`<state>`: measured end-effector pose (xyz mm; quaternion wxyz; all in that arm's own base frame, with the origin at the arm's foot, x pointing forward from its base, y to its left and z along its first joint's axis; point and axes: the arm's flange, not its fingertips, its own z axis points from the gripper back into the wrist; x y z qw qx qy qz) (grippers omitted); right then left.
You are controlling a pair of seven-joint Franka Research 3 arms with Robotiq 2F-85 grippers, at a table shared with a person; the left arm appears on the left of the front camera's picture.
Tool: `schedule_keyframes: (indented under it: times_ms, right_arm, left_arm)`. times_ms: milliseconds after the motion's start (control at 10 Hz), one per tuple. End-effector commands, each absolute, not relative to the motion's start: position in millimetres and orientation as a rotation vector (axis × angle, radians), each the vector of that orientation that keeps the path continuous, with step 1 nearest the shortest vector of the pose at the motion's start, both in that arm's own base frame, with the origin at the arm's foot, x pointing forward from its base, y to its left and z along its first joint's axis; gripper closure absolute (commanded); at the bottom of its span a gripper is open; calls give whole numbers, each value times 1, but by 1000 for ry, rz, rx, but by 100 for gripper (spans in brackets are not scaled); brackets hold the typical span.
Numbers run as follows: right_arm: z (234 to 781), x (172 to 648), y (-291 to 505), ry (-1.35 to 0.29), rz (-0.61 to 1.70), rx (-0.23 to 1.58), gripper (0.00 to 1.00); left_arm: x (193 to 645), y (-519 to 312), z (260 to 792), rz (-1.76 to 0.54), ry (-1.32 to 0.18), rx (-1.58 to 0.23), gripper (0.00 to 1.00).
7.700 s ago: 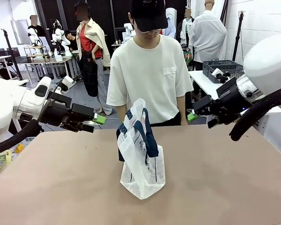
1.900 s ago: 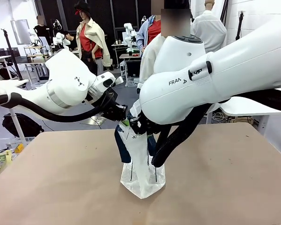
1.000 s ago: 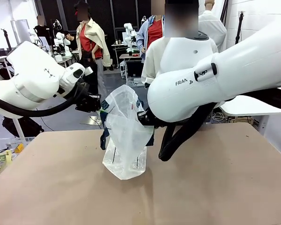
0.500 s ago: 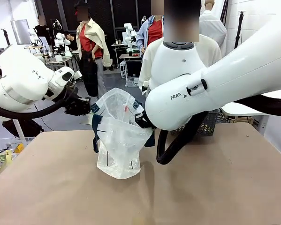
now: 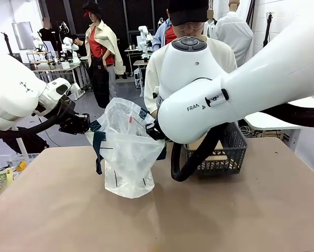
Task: Transfer purchased items from the store into the shopping bag.
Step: Open the Reusable shopping bag in the center of the table.
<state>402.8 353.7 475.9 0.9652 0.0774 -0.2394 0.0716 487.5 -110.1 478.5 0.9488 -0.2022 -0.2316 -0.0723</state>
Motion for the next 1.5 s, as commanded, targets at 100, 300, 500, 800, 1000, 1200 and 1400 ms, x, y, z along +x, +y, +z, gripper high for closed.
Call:
schedule_keyframes:
  times_ms: [100, 300, 500, 800, 1000, 1200, 1400]
  right_arm:
    - [460, 410, 325, -448, 74, -13, 100]
    - [458, 403, 325, -417, 114, -14, 100]
    - [455, 383, 334, -387, 185, -74, 100]
    - [440, 369, 345, -377, 210, -132, 100]
    - [443, 360, 345, -424, 193, -157, 100]
    - [438, 365, 346, -434, 193, -160, 100]
    - [451, 362, 368, -447, 243, -34, 100]
  left_arm:
    - [499, -26, 484, -5, -519, -320, 100]
    - [498, -17, 478, 55, -495, -360, 100]
    - [490, -39, 474, 3, -452, -385, 100]
    - [482, -60, 452, -44, -375, -382, 100]
    - [478, -72, 435, -71, -336, -424, 100]
    - [480, -81, 424, -80, -338, -441, 100]
    - [469, -113, 430, -79, -276, -468, 100]
